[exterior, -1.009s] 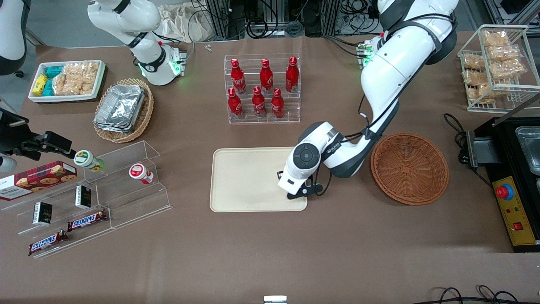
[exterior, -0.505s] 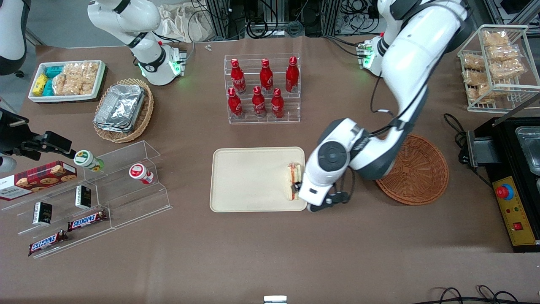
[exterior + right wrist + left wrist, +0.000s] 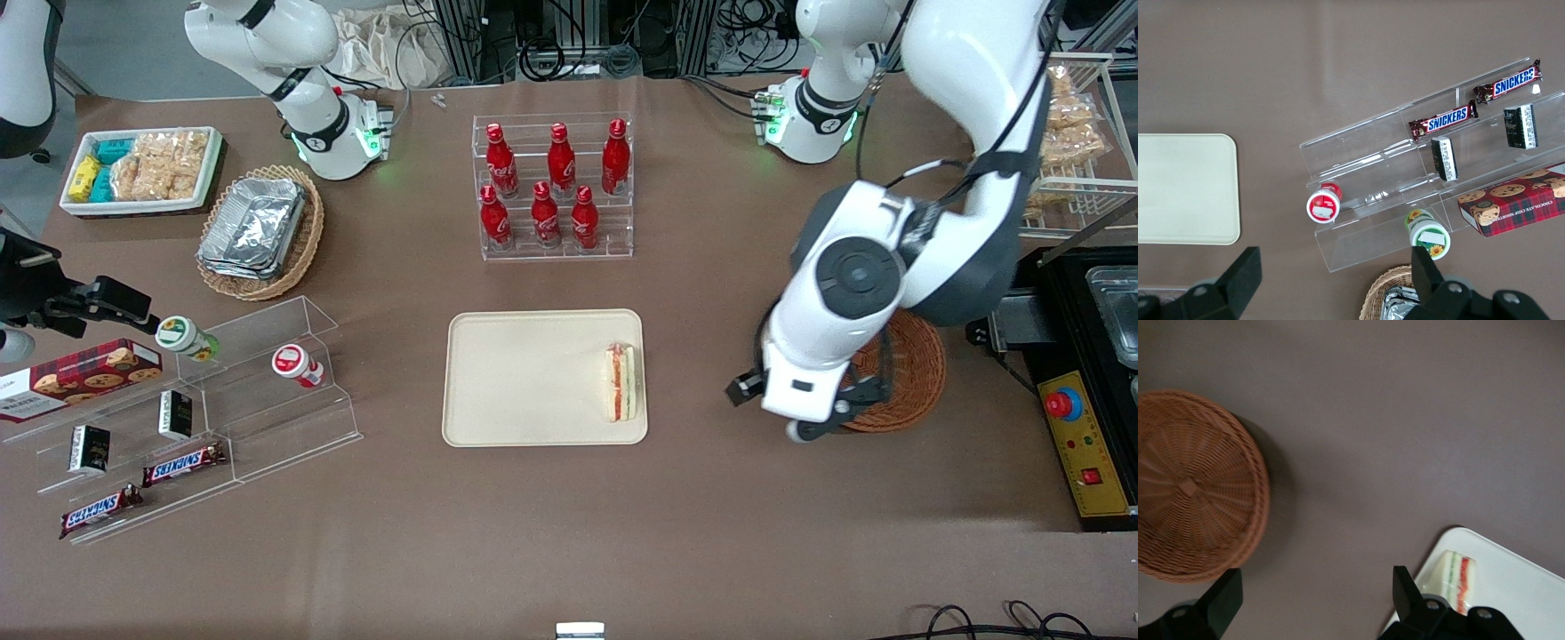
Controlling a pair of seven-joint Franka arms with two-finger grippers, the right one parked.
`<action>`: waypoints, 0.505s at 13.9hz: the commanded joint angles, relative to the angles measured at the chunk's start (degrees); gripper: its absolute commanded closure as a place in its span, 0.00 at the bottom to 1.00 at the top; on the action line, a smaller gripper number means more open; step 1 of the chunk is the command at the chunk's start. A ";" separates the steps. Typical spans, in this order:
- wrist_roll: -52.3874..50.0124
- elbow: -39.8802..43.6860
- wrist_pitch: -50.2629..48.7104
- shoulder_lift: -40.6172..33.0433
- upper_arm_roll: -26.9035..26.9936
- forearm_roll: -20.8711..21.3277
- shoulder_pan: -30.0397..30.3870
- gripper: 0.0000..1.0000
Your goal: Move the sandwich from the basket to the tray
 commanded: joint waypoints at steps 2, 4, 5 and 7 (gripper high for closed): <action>13.93 -6.48 -2.65 -8.93 -0.40 -3.51 7.31 0.00; 22.63 -6.22 -3.72 -11.65 -0.40 -5.97 12.75 0.00; 26.50 -5.69 -4.24 -12.36 -0.32 -7.21 15.04 0.00; 29.17 -5.42 -5.13 -12.45 -0.23 -7.57 17.08 0.00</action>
